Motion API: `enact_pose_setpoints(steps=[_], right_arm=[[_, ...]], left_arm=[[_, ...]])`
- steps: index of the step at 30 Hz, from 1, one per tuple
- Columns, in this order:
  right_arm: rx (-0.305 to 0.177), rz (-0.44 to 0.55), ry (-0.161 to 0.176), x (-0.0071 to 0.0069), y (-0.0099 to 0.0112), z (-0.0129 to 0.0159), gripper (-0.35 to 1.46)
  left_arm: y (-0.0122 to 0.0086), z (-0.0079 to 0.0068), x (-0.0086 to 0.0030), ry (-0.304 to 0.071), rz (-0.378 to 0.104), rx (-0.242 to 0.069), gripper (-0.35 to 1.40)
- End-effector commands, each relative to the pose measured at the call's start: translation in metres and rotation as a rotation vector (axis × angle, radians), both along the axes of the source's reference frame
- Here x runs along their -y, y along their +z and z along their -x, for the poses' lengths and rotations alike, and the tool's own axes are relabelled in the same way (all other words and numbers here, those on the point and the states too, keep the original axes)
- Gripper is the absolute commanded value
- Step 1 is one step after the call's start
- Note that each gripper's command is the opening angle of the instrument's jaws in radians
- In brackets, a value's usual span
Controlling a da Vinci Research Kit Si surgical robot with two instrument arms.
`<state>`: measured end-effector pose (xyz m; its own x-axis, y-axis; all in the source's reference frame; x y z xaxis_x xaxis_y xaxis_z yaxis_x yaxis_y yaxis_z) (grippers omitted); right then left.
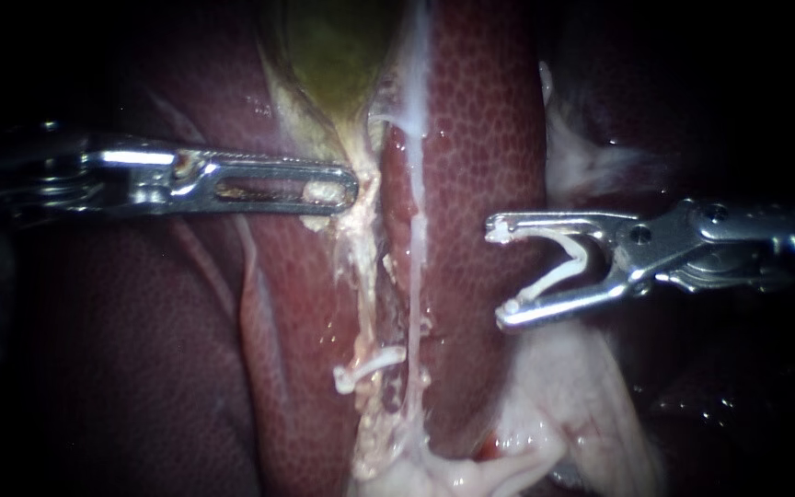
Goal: Clipping second clip left tube
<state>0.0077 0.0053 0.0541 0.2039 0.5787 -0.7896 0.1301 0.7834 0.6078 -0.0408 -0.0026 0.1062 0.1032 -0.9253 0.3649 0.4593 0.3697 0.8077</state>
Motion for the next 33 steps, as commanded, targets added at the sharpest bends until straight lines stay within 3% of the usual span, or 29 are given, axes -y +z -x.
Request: enact_pose_setpoints(steps=[1,9,20,25,33], right_arm=[[0.0,0.0,0.0,0.0,-0.0001,0.0,0.6],[0.0,0.0,0.001,0.0,0.0,-0.0001,0.6],[0.001,0.002,0.004,0.0001,0.0,-0.0002,0.6],[0.001,0.002,0.006,0.0002,0.0001,-0.0004,0.6],[-0.004,0.003,0.004,0.0004,0.0002,-0.0009,0.6]], left_arm=[[-0.0001,0.0,0.0,0.0,0.001,0.0,-0.35],[-0.0021,-0.0008,-0.0007,0.007,-0.012,0.008,-0.35],[-0.0076,-0.0055,-0.0037,-0.055,0.019,0.016,-0.35],[-0.0087,-0.007,-0.0037,-0.069,0.02,0.015,-0.35],[-0.0091,-0.0074,-0.0034,-0.073,0.021,0.016,-0.35]])
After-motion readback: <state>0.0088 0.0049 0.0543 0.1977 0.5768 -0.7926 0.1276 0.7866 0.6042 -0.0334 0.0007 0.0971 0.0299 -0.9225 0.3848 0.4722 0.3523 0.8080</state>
